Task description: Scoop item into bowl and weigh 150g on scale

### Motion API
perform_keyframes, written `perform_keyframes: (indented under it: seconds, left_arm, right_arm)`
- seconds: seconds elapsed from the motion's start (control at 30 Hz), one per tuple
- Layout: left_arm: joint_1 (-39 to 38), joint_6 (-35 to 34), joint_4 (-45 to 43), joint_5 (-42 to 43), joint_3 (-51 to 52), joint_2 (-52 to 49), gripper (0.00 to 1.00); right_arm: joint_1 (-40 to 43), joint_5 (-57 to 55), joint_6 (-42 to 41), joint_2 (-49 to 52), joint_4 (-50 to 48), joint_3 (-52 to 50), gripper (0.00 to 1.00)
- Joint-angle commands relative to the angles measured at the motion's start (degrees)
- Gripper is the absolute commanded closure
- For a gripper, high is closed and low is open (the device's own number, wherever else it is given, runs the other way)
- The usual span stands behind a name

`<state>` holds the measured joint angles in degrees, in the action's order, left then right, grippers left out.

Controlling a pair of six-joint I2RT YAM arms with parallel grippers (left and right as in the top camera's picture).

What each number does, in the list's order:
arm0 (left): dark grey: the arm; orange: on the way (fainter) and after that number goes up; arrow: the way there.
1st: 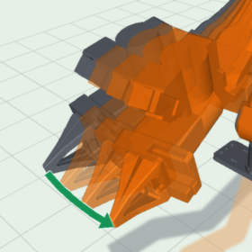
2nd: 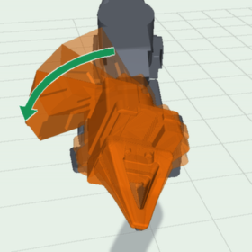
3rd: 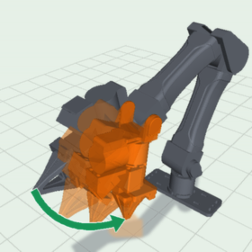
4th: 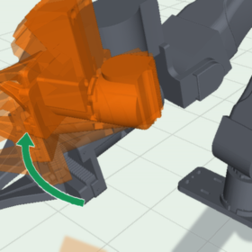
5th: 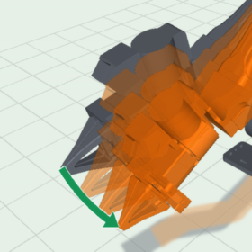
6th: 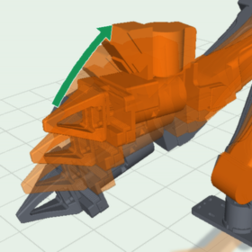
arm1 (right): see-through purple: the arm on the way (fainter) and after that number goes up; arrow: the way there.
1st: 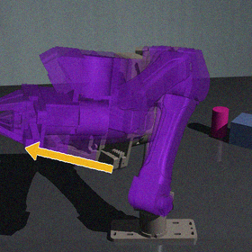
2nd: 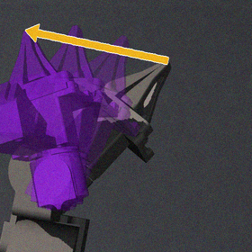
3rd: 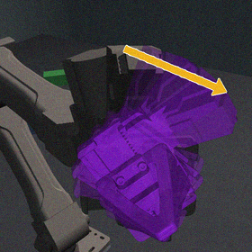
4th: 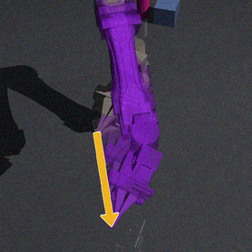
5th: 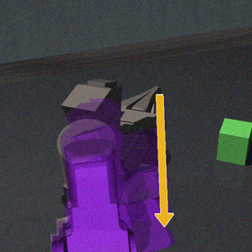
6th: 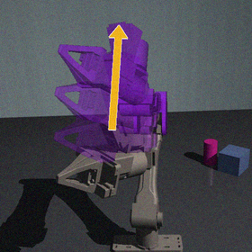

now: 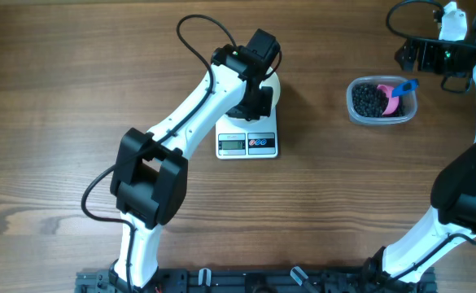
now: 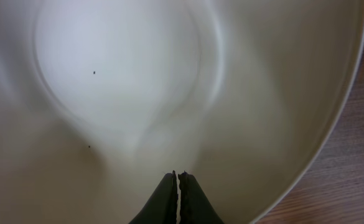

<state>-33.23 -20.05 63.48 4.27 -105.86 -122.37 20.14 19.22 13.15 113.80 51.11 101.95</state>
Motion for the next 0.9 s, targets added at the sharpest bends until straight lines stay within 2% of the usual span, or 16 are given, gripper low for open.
perform_keyframes:
  seconds: [0.0, 0.17, 0.27, 0.47, 0.57, 0.6, 0.63, 0.67, 0.7, 0.87]
  left_arm:
    - [-0.70, 0.09, 0.26, 0.66, -0.07, -0.28, 0.92]
    - [-0.74, 0.11, -0.04, 0.61, -0.13, -0.22, 0.90]
    - [0.44, 0.11, -0.22, 0.00, -2.12, 0.15, 0.95]
    - [6.80, 0.37, 3.93, -0.31, -12.28, 6.27, 0.96]
    - [12.02, 1.42, 9.49, -4.79, -13.14, 12.61, 0.95]
    - [13.94, 1.42, 11.56, -5.66, -13.14, 14.25, 0.90]
    - [16.39, 1.42, 14.10, -6.08, -13.14, 15.93, 0.76]
    - [18.69, 1.42, 16.61, -6.12, -13.14, 17.07, 0.50]
    - [21.49, 1.66, 20.06, -6.12, -13.14, 17.84, 0.00]
    - [32.06, 1.57, 30.93, -7.93, -12.87, 17.99, 0.00]
  right_arm:
    - [-0.24, -0.17, 0.20, 0.96, -0.13, 1.09, 0.00]
    - [-0.24, -0.17, 0.20, 0.96, -0.13, 1.09, 0.00]
    - [-0.26, -0.17, 0.17, 0.96, -0.13, 1.09, 0.00]
    - [-0.26, -0.17, 0.20, 0.96, -0.13, 1.09, 0.00]
    - [-0.26, -0.17, 0.20, 0.96, -0.13, 1.09, 0.00]
    - [-0.26, -0.15, 0.17, 0.96, -0.13, 1.09, 0.00]
    - [-0.26, -0.17, 0.20, 0.96, -0.13, 1.09, 0.00]
    - [-0.26, -0.17, 0.17, 0.96, -0.13, 1.09, 0.00]
    - [-0.26, -0.17, 0.20, 0.96, -0.13, 1.09, 0.00]
    - [-0.26, -0.17, 0.17, 0.96, -0.13, 1.09, 0.00]
